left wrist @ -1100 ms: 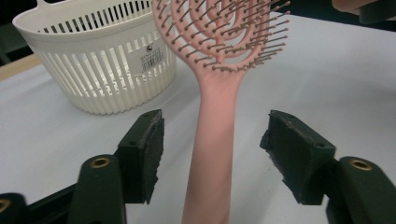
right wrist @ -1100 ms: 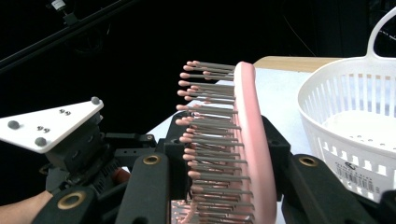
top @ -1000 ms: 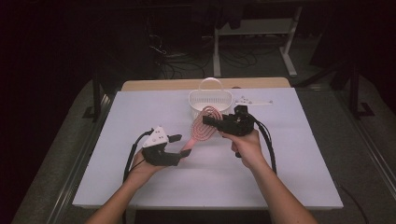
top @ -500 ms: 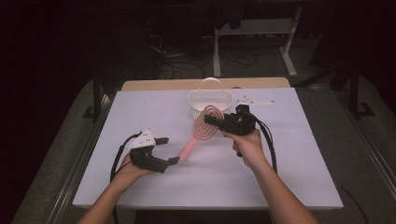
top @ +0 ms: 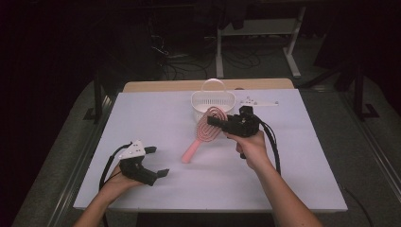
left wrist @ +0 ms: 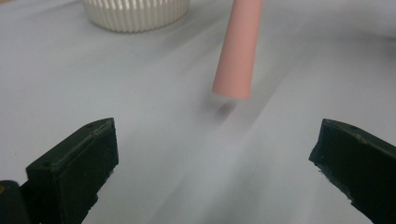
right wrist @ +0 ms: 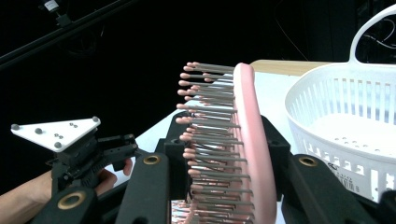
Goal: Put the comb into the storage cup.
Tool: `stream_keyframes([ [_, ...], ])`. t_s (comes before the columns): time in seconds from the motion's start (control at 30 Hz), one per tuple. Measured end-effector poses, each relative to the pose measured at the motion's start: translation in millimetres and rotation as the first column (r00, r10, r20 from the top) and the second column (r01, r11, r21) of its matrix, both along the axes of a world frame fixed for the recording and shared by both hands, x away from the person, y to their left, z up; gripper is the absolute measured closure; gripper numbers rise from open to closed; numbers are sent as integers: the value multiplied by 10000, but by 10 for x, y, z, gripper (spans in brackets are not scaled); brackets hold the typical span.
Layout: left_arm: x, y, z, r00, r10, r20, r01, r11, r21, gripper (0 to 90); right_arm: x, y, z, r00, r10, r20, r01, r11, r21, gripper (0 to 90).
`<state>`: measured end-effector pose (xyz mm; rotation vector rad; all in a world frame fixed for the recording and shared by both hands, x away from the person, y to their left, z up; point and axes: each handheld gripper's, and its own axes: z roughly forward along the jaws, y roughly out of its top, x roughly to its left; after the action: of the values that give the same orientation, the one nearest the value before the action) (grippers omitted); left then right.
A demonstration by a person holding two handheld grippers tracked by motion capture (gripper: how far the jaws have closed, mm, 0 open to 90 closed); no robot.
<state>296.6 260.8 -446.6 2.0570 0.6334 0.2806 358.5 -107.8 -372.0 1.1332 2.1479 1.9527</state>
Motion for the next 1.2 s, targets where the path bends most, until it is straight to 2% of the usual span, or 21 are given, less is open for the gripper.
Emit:
stream_keyframes([
  [0.3,-10,-35,-67,9994,-203,-263,215,9986,474,0,21,-27,16,10000,-65,-5,65,10000,-15,630],
  [0.5,-10,-56,-66,9993,-204,-304,221,9982,563,0,38,-65,50,9999,-149,26,149,9999,-4,630],
  [0.93,5,-44,-58,9995,-39,-322,57,9985,551,0,131,-173,263,9983,-516,265,505,9978,423,631],
  [1.2,2,-52,-57,9998,-79,-173,92,9969,775,0,212,-221,393,9971,-691,313,669,9955,669,631],
])
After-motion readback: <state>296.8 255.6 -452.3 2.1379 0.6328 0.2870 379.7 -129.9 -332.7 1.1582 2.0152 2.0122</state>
